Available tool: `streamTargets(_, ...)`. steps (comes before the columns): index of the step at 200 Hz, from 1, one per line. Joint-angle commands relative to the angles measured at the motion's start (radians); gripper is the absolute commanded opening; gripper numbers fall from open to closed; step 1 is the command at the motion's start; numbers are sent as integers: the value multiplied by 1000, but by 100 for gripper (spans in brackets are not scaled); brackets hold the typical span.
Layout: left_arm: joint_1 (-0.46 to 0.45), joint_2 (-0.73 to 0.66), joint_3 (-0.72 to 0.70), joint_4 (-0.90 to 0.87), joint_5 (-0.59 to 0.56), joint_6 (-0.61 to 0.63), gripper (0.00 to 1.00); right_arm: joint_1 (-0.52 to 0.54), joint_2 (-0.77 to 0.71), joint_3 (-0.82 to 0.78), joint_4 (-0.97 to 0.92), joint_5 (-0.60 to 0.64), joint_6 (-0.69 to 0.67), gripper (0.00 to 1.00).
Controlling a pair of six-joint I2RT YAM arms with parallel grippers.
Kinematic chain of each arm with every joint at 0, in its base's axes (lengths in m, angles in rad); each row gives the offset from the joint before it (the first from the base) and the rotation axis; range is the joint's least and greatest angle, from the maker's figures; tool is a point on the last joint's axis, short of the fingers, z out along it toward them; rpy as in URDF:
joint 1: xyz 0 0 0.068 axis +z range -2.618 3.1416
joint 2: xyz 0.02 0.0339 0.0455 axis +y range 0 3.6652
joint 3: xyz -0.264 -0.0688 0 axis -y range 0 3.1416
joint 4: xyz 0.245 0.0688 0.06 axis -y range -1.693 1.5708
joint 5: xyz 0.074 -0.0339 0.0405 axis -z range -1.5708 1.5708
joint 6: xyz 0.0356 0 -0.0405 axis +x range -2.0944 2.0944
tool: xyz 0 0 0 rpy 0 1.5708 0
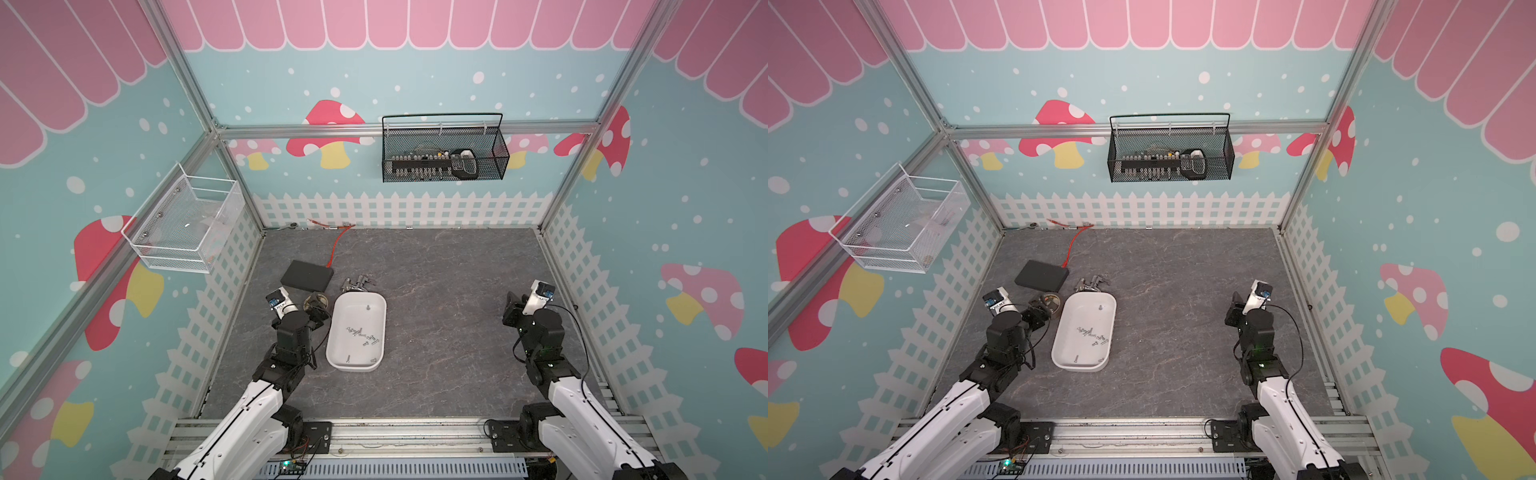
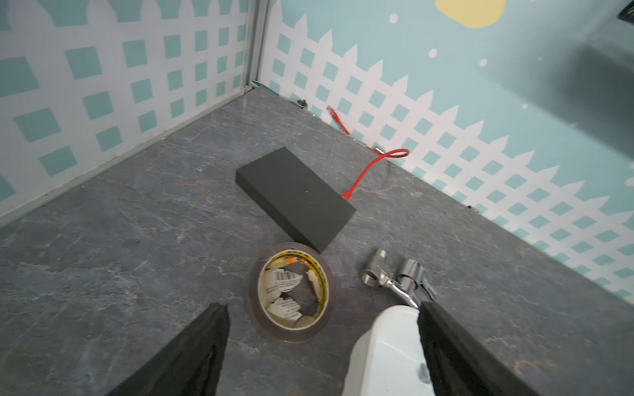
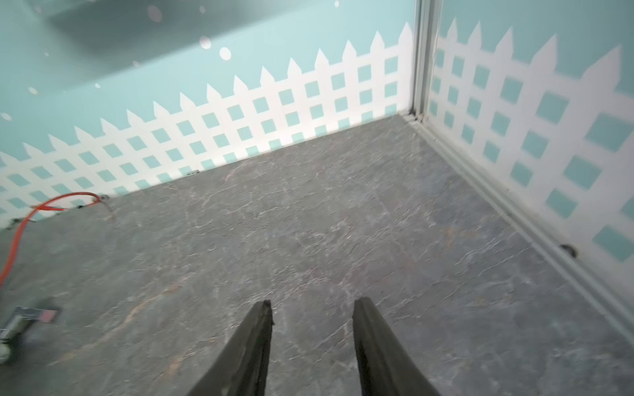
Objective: Put the screws on the desktop into the storage box
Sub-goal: Reset both arms
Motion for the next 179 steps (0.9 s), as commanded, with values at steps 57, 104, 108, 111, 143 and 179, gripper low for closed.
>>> streamTargets(57,162,117,-311,836,175,328,93,-5,300,-182,639,-3,-349,52)
streamTargets(104,253,402,-270,1126,407,321,88,-5,618,-191,1069,-37,-427,52)
streamTargets(108,253,418,-268,1143,422,325,88,-5,660,-193,1114,-34,-429,52)
streamTargets(111,252,430,-265,1150,431,330,87,-5,694,-195,1151,-31,-428,52)
streamTargets(143,258,483,-225,1148,522,361,83,-16,728,-133,1090,-36,-419,53)
streamTargets(179,248,580,-177,1188,525,410,79,-29,729,-87,1019,-65,-416,58)
